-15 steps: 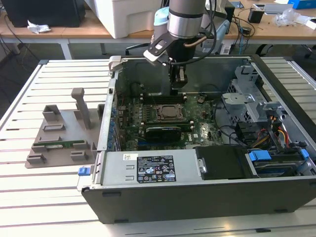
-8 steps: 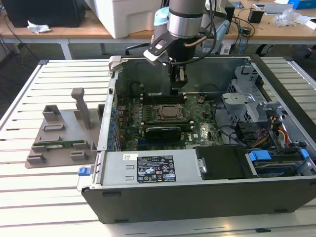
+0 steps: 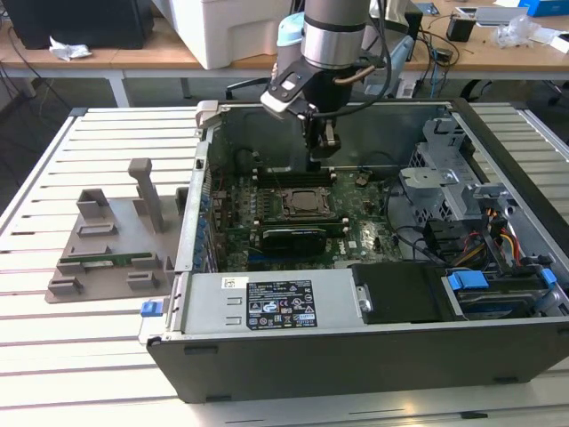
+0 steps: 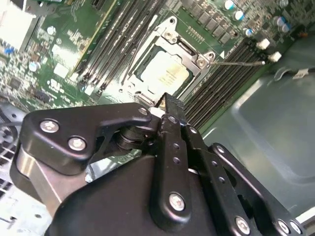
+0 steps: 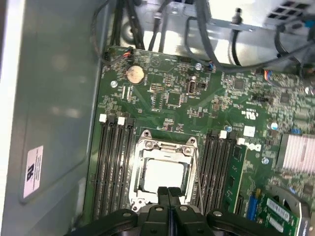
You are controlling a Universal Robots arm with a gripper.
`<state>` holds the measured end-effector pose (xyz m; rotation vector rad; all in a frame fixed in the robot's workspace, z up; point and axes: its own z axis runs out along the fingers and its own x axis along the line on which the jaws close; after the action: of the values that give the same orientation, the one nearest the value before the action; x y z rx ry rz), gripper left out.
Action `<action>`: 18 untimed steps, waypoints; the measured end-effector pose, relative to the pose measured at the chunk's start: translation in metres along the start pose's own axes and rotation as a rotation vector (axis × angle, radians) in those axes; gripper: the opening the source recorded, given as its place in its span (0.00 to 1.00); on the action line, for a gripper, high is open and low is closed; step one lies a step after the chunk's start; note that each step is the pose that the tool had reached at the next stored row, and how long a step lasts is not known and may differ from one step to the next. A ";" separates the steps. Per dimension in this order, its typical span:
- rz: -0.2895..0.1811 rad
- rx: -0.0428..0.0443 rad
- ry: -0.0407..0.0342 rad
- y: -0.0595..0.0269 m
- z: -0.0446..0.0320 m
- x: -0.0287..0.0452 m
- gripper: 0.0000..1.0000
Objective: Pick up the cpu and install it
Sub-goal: 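Install the first cpu locking lever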
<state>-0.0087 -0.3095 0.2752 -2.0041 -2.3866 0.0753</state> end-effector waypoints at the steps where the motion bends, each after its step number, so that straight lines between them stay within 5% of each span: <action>1: -0.017 -0.0002 -0.0008 0.0000 0.0000 0.0000 0.11; 9: -0.256 -0.0032 -0.0135 0.0000 0.0000 0.0000 0.11; 18: -0.453 -0.0057 -0.0238 0.0000 0.0000 0.0000 0.11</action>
<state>-0.0087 -0.3095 0.2751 -1.4216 -2.7860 0.0821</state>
